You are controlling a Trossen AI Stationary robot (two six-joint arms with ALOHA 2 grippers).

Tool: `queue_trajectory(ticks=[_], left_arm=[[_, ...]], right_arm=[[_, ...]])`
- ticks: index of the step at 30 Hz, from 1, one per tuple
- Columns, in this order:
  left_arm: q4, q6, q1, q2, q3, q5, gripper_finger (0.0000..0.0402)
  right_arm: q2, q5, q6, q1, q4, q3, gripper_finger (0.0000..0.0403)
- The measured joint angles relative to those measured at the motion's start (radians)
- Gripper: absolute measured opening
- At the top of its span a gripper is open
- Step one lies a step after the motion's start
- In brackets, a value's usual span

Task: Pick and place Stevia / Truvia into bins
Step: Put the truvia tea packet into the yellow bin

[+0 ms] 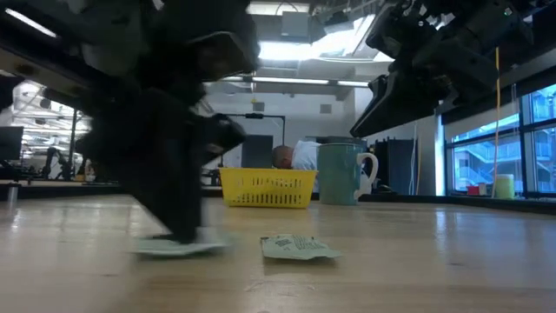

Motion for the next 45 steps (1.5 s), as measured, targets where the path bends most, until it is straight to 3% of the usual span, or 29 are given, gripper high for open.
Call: queue_trajectory(ticks=[6,8,15,18,30,37,45], left_arm=[[-0.051,0.059,0.022,-0.143,-0.002,0.016,0.0003],[-0.082,0.080,0.038,-0.193,-0.001,-0.065,0.0003],[-0.121,0.132,0.136,-0.344,-0.001,-0.489,0.0002],[-0.110,0.103,0.218,-0.380,-0.001,-0.567,0.0003],[-0.108,0.048,0.562,-0.322,-0.055,-0.343,0.0004],[-0.083,0.035,0.635,-0.214,-0.055,-0.189,0.0007],[-0.069,0.026,0.655,-0.159,-0.056,-0.188,0.0046]], right_arm=[[0.000,0.000,0.000,0.000,-0.004,0.000,0.0097],[0.000,0.000,-0.003,0.000,-0.004,0.000,0.0097],[0.000,0.000,-0.012,0.000,-0.004,0.001,0.0097],[0.000,0.000,-0.013,0.000,-0.004,0.001,0.0097],[0.000,0.000,-0.026,0.000,-0.003,0.001,0.0097],[0.000,0.000,-0.027,0.000,-0.002,0.001,0.0097],[0.000,0.000,-0.026,0.000,-0.002,0.001,0.0097]])
